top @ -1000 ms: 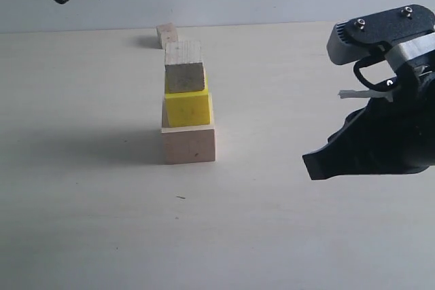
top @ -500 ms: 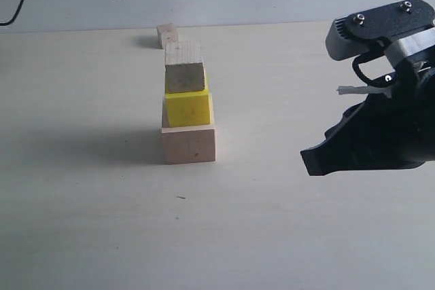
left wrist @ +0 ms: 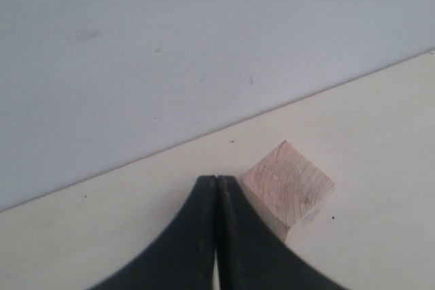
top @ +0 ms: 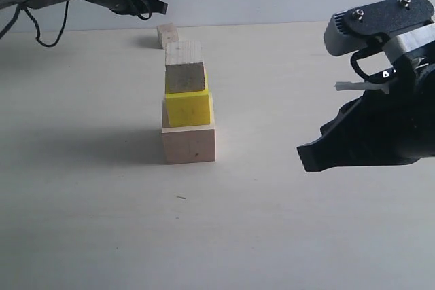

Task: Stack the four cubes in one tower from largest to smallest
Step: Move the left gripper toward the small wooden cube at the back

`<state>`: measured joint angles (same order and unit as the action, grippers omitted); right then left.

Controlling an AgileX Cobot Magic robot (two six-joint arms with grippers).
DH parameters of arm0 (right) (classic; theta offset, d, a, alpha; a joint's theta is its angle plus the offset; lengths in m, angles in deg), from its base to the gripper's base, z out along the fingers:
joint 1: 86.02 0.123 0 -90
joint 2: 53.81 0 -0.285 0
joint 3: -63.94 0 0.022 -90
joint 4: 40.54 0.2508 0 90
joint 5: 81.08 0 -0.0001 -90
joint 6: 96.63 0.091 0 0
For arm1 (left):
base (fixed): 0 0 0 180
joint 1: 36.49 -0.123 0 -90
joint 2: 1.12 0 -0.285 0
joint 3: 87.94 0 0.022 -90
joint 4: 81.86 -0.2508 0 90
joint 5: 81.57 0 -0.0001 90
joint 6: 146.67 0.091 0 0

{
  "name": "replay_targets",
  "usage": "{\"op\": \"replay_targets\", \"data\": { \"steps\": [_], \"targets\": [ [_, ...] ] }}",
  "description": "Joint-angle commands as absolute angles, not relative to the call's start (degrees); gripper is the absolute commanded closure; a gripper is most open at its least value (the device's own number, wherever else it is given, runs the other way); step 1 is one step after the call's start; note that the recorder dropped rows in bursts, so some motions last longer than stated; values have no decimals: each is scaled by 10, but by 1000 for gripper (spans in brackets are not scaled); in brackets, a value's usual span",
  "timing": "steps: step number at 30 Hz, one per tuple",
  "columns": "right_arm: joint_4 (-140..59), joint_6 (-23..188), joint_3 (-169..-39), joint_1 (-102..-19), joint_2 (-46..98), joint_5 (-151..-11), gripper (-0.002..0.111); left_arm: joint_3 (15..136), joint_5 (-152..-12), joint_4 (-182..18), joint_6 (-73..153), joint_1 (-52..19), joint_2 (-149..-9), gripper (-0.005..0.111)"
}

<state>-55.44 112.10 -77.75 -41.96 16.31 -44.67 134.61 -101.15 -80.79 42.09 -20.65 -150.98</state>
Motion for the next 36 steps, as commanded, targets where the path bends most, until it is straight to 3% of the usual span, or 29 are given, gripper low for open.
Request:
{"op": "replay_targets", "data": {
  "steps": [1,14,36],
  "targets": [
    [-562,1118,-775,-420,181,-458,108,1386,-1003,-786,428,-205,-1537,107],
    [-562,1118,-775,-420,209,-459,108,1446,-997,-517,680,-205,-1584,107],
    [-567,1118,-775,-420,209,-461,108,1511,-1031,-487,703,-205,-1639,107]
  ]
}}
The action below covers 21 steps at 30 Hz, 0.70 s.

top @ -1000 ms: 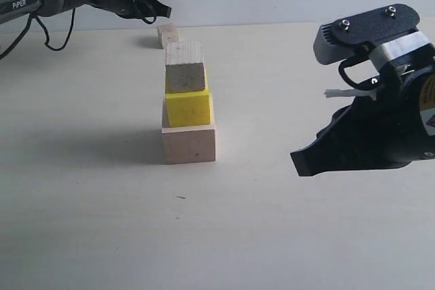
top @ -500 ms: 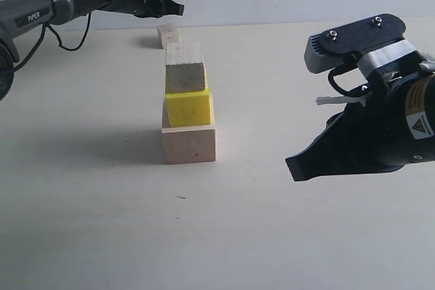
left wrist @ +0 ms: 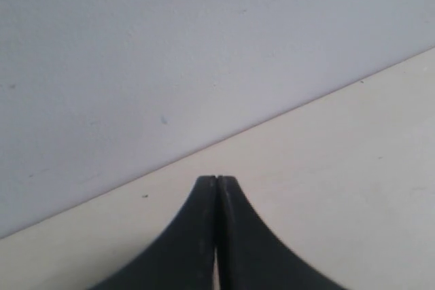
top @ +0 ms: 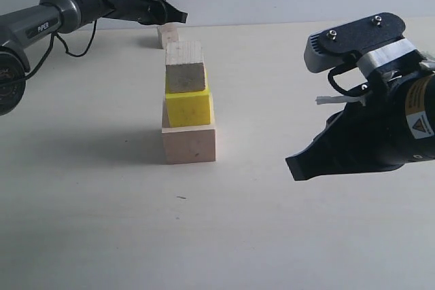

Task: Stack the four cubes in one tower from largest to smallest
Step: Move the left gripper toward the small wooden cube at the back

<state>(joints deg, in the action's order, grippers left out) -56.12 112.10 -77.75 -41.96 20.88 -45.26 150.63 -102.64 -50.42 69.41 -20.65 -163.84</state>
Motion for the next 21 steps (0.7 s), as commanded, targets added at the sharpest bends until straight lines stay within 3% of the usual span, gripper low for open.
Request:
{"op": "replay_targets", "data": {
  "steps": [1,21],
  "targets": [
    [-567,1118,-775,-420,209,-461,108,1511,-1031,-481,706,-205,-1640,107],
    [-567,1119,-775,-420,209,-462,108,1511,-1073,-530,697,-205,-1664,107]
  ]
}}
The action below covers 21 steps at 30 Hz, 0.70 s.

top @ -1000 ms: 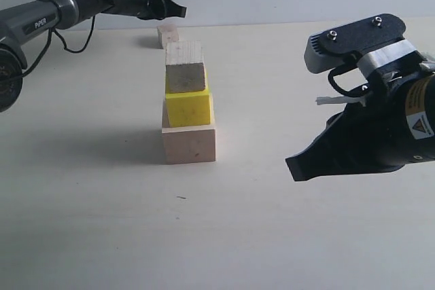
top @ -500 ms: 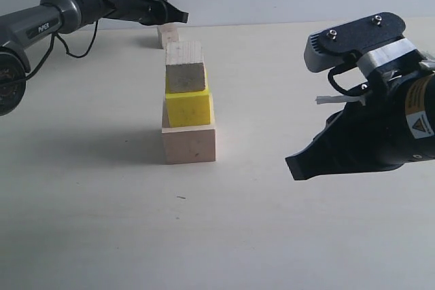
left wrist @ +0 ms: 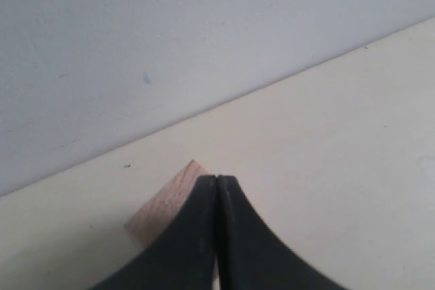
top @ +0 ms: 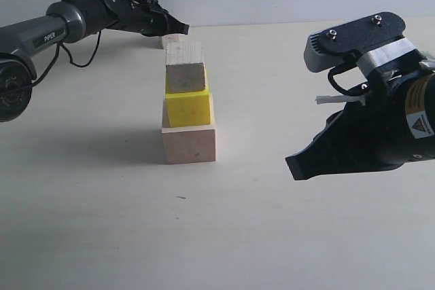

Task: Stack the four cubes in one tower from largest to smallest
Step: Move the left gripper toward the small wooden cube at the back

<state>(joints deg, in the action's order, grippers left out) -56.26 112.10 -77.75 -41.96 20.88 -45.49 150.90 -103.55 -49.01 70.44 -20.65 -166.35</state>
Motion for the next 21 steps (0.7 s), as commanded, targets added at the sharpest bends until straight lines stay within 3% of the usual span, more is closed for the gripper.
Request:
{"op": "replay_targets", "data": {
  "steps": [1,21],
  "targets": [
    [-567,1119,-775,-420,209,-462,108,1511,-1081,-548,683,-205,-1663,107],
    [-560,1119,-775,-420,209,-453,108,1511,-1188,-665,568,-205,-1642,107]
  ]
}}
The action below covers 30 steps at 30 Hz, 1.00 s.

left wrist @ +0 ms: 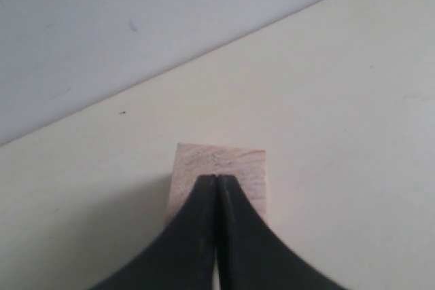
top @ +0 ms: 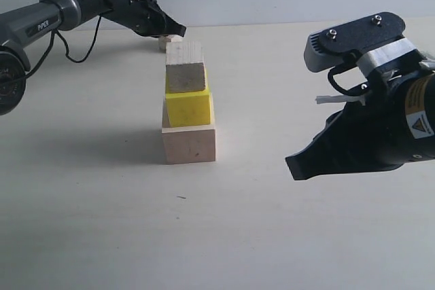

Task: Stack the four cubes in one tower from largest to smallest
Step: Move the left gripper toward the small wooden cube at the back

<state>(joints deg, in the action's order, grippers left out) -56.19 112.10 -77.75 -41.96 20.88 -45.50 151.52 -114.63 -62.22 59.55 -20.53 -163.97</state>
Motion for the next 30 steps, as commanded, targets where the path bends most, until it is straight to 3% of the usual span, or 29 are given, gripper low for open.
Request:
{"op": "replay_targets", "data": {
  "steps": [1,24,30],
  "targets": [
    [-560,1119,-775,-420,209,-453,108,1511,-1194,-670,568,-205,-1641,107],
    [-558,1118,-775,-420,204,-452,108,1511,-1256,-737,546,-206,-1563,107],
    [-558,1118,-775,-420,204,-447,108,1510,-1215,-697,556,-216,-1546,107]
  ]
}}
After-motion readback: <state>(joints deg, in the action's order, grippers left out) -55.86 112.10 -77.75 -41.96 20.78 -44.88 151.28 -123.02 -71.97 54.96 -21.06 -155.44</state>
